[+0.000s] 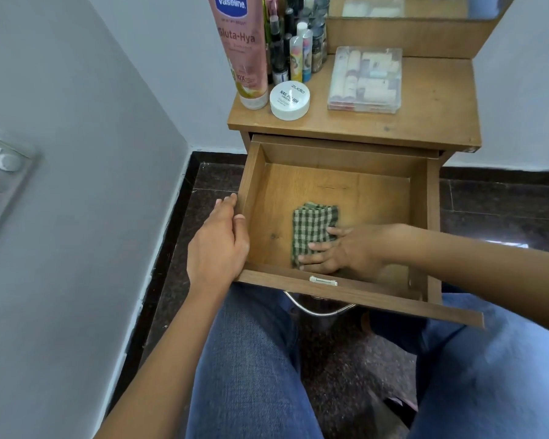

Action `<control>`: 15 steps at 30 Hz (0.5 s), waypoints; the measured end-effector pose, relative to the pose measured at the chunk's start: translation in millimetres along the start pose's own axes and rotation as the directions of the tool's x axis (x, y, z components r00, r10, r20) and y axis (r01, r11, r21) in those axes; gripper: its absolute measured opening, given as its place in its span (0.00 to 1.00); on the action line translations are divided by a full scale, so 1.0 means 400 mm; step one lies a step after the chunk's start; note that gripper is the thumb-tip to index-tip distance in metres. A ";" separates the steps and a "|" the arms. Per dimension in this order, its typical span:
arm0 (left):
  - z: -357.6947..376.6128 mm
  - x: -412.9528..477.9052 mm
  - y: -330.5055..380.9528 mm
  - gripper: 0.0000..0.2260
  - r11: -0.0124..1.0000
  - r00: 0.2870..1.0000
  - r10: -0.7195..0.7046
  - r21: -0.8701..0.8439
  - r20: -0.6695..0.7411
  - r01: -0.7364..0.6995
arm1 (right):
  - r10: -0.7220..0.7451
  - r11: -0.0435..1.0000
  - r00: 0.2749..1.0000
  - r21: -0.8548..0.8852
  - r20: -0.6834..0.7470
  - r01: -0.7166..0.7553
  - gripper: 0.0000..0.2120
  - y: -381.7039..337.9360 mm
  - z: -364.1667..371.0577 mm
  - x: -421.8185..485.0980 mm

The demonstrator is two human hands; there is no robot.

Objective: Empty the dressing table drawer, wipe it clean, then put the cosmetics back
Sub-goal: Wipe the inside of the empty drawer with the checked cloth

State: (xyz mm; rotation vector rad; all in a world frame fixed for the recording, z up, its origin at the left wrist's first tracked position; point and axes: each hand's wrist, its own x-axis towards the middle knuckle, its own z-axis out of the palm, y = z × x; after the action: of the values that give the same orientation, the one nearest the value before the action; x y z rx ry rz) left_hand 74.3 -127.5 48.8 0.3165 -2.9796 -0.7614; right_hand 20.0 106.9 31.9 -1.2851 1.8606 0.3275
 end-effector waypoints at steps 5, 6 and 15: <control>-0.001 -0.004 0.000 0.20 1.000 1.000 0.023 0.022 0.010 -0.023 | -0.053 0.998 0.984 0.014 -0.167 0.056 0.37 -0.053 -0.104 0.130; -0.002 -0.003 0.000 0.20 0.999 1.000 0.027 0.030 0.012 -0.027 | -0.056 0.998 0.984 0.025 -0.170 0.061 0.36 -0.057 -0.121 0.144; -0.014 -0.007 0.002 0.19 1.000 1.000 0.025 -0.011 -0.009 -0.025 | -0.008 0.991 0.970 0.127 -0.241 0.039 0.39 -0.061 -0.078 0.120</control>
State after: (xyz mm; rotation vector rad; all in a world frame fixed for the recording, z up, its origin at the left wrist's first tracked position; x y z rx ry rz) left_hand 77.3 -128.8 54.0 0.2804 -2.9643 -0.7717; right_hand 19.9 45.6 20.7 -1.3014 2.0304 0.0352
